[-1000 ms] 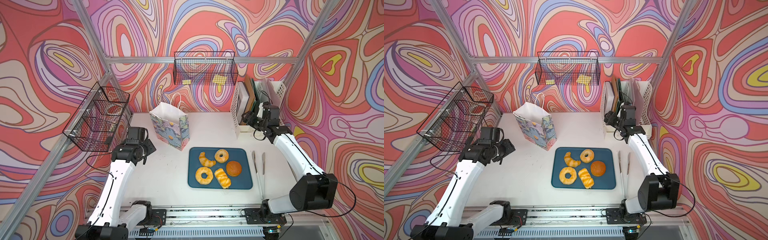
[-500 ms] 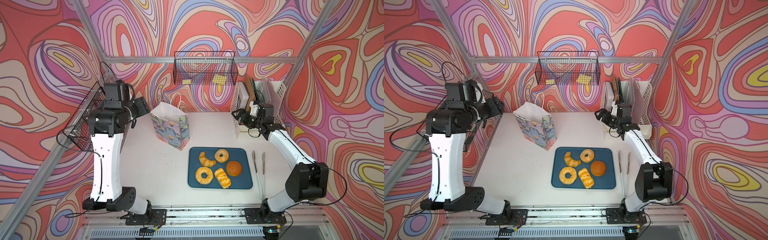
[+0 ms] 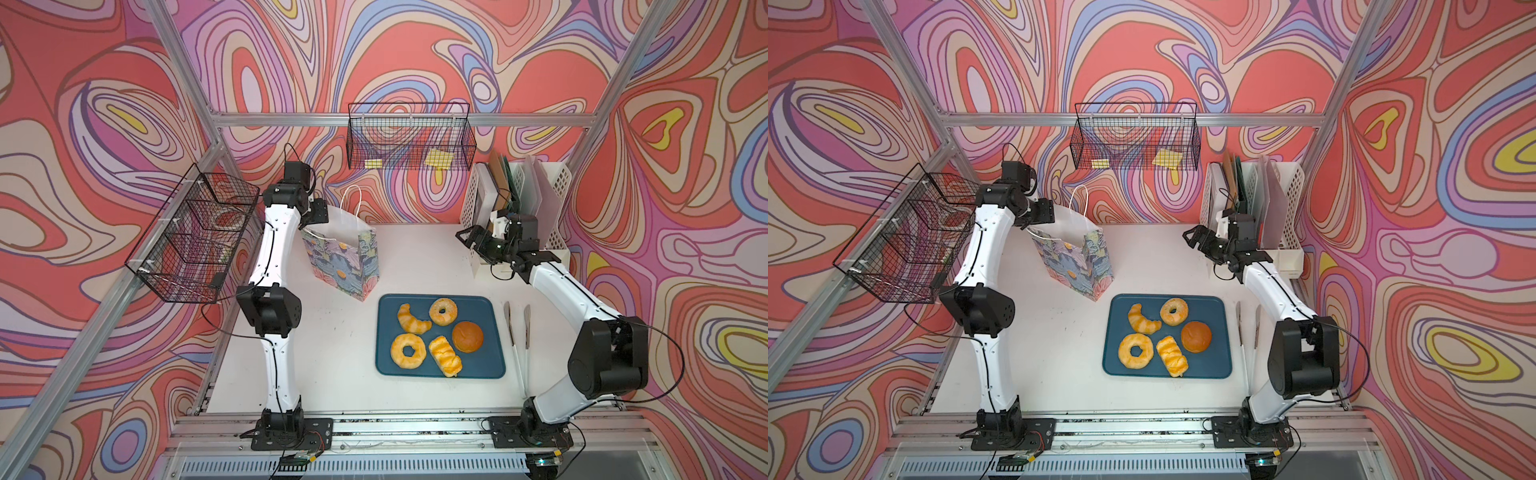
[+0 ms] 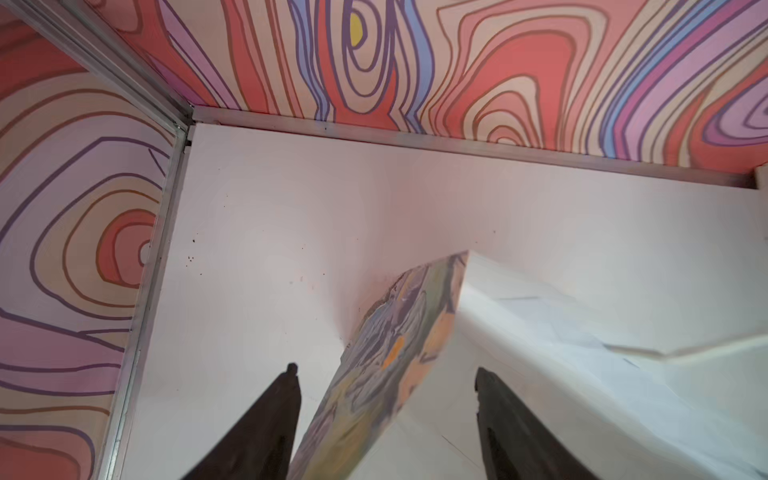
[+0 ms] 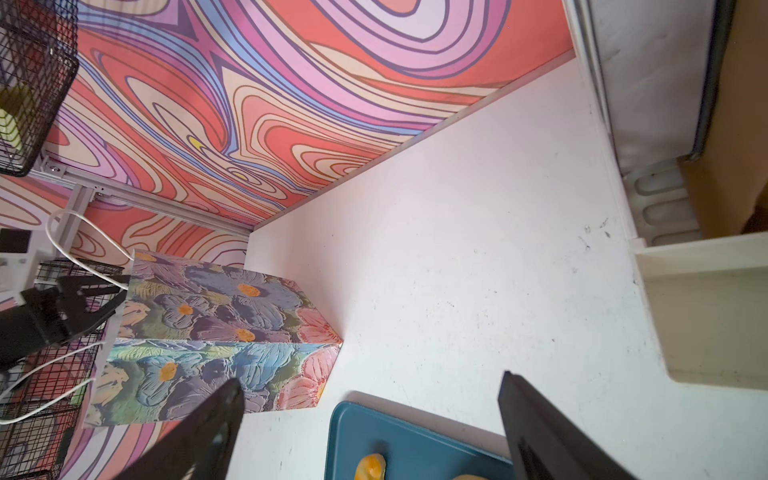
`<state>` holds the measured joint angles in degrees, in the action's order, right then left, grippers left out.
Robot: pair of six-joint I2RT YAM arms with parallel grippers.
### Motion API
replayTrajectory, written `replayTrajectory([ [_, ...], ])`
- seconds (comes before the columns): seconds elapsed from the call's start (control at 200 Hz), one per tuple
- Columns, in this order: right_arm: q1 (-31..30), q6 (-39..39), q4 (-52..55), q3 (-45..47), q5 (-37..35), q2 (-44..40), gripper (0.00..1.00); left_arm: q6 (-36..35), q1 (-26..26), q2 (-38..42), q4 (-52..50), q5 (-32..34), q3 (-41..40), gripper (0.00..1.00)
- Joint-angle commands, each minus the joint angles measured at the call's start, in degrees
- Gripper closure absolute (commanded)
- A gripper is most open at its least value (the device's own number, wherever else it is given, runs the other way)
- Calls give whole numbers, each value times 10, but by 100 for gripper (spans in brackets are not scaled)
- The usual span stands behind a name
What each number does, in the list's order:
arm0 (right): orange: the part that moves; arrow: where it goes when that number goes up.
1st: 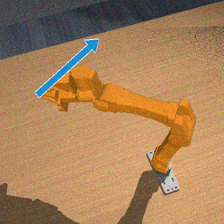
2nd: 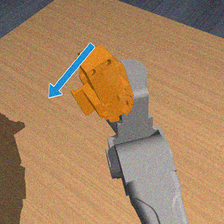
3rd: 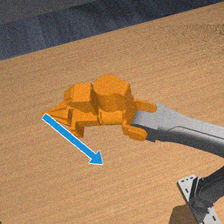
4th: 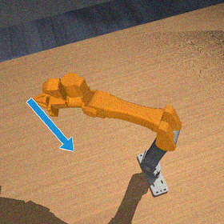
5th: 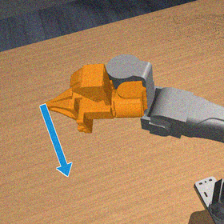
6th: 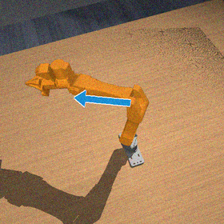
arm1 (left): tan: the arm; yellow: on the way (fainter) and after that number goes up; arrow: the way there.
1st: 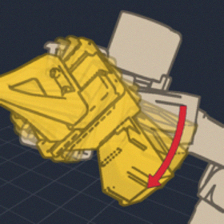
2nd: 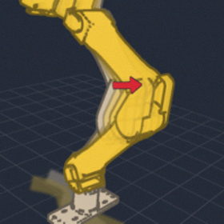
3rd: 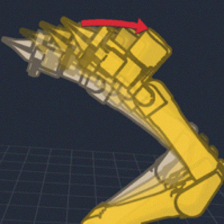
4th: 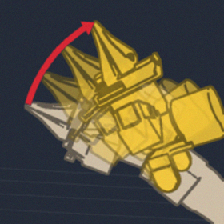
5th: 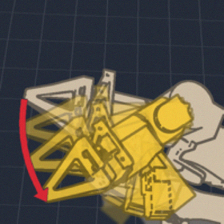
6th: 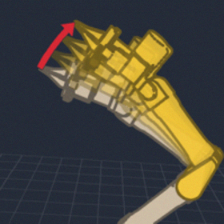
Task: Pack bread into a paper bag
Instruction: Move the paper bag to the center of the board.
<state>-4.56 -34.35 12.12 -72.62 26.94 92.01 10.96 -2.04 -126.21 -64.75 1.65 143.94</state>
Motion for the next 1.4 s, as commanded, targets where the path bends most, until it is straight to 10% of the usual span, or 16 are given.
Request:
replayTrajectory([
  [0.0, -3, 14, 2, 9, -7, 2, 5, -19, 6, 16, 36, 29, 12, 28],
  [0.481, -3, 3, 9, 6, -12, 26, 6, -30, 18, 20, 39, 38, -34, 35],
  [0.711, -4, 0, 12, 5, -10, 30, 6, -13, 18, 19, -11, 5, -43, 95],
  [1.392, -9, -11, 19, -8, 12, 38, 7, -7, 18, 176, -114, -73, -153, 90],
])
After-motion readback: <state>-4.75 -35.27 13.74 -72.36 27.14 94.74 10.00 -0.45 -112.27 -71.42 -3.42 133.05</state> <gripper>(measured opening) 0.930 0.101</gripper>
